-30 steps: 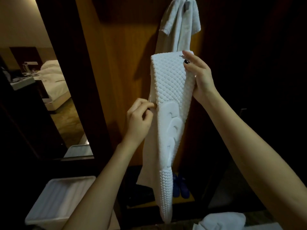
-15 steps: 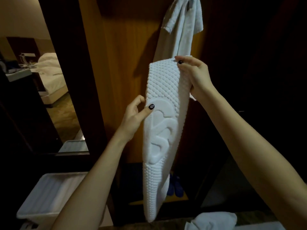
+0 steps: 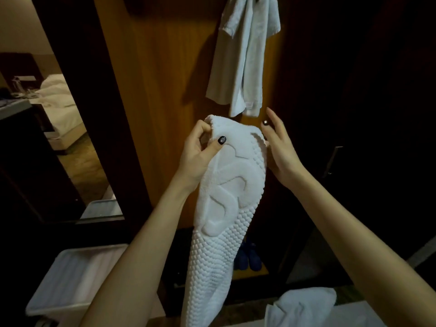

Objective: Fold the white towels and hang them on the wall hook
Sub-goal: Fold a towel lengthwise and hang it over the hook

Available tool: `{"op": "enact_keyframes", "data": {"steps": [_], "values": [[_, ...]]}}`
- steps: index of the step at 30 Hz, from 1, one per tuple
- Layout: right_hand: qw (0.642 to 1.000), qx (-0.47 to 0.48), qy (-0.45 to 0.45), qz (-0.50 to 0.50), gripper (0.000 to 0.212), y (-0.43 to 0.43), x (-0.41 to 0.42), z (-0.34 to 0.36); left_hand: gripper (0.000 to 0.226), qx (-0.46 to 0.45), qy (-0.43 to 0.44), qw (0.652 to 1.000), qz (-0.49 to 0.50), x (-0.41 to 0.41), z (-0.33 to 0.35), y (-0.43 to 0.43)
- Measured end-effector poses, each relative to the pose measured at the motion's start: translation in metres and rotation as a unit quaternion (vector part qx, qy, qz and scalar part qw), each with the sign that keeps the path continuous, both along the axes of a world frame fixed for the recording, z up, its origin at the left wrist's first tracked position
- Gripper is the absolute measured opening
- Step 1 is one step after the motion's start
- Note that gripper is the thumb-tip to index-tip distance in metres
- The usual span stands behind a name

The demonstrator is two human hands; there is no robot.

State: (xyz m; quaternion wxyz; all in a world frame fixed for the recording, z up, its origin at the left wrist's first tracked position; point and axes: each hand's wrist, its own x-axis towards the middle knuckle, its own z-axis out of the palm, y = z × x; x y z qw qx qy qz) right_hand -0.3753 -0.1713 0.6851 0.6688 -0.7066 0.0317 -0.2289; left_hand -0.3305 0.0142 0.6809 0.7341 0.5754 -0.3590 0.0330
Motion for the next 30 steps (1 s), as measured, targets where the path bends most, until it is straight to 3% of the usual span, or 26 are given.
{"op": "enact_keyframes", "data": {"steps": [2,6,9,12,18,23,27,30], "values": [[1.0,-0.03,0.008,0.005,0.067,0.006,-0.004,-0.004,0.02,-0.01,0.0,1.0,0.01,-0.002,-0.001,-0.004],[0.999,-0.028,-0.02,0.022,0.062,0.022,-0.012,-0.011,0.023,-0.022,-0.007,0.998,0.058,-0.002,-0.001,-0.007],[0.996,0.008,-0.065,0.065,0.051,0.026,-0.014,-0.002,0.017,-0.008,-0.037,0.992,0.119,0.001,0.007,-0.006],[0.995,0.012,-0.091,0.04,0.036,0.023,-0.006,0.02,0.013,0.032,-0.087,0.981,0.171,0.007,0.02,-0.005],[0.991,0.032,-0.113,0.059,0.035,0.015,0.008,0.056,0.046,0.015,-0.053,0.992,0.111,-0.006,-0.009,-0.001],[0.992,0.037,-0.112,0.04,0.035,0.007,0.012,0.066,0.077,0.091,-0.005,0.993,0.075,-0.009,-0.047,0.002],[0.993,0.052,-0.1,0.033,0.036,0.002,0.016,0.063,0.072,0.097,-0.061,0.987,0.111,-0.02,-0.065,-0.003],[0.995,0.058,-0.081,0.032,0.034,0.001,0.018,0.06,0.057,0.064,-0.051,0.983,0.164,-0.026,-0.082,-0.007]]}}
